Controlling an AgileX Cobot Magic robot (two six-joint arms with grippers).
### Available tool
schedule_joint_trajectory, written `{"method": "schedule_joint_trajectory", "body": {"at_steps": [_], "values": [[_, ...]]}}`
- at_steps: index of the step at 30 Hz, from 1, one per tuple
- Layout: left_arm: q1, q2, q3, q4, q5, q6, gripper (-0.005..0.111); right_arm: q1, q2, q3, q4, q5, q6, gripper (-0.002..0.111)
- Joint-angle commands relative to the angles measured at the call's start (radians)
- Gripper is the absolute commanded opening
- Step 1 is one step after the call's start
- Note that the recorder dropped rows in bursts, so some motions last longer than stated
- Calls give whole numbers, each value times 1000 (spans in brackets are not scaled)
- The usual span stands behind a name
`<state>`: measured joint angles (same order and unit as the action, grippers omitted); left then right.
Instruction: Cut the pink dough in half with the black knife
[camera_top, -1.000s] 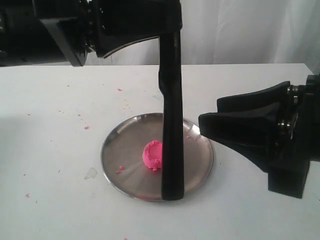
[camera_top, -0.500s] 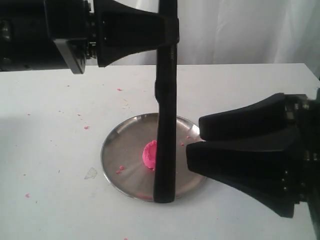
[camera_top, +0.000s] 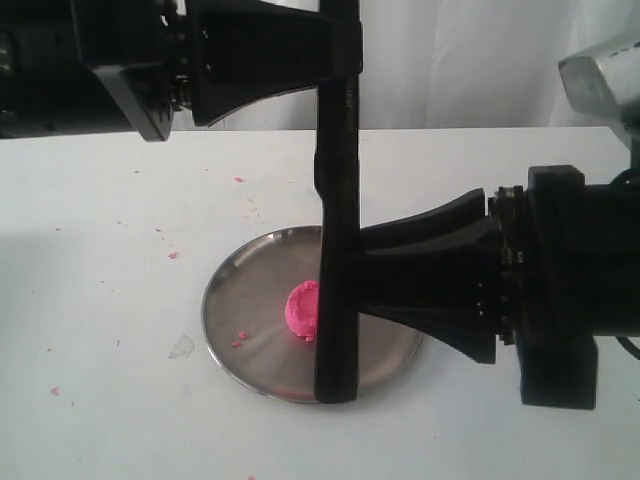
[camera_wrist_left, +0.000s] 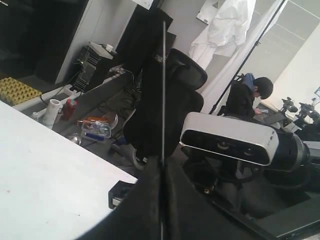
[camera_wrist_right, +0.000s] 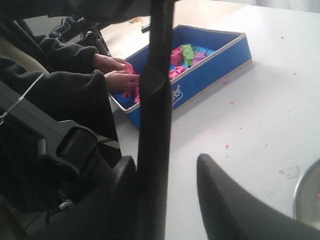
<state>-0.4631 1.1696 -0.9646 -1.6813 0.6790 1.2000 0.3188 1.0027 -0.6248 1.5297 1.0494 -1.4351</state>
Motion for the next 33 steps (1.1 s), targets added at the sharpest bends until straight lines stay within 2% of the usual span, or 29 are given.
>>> {"method": "schedule_joint_trajectory", "body": {"at_steps": [1, 9, 12, 17, 26, 29, 33], "values": [[3, -5, -8, -38, 17, 11, 0, 1, 21, -2, 45, 39, -44, 37], [3, -5, -8, -44, 17, 11, 0, 1, 37, -2, 58, 49, -50, 33], [3, -5, -8, -44, 17, 18, 0, 1, 37, -2, 58, 49, -50, 25], [3, -5, -8, -57, 17, 30, 0, 1, 39, -2, 60, 47, -50, 0], [3, -5, -8, -58, 14, 43, 0, 1, 39, -2, 74, 45, -50, 0], [3, -5, -8, -56, 20, 60, 7, 1, 39, -2, 74, 45, -50, 0], [3, -5, -8, -56, 21, 60, 28, 1, 39, -2, 85, 43, -50, 0]]}}
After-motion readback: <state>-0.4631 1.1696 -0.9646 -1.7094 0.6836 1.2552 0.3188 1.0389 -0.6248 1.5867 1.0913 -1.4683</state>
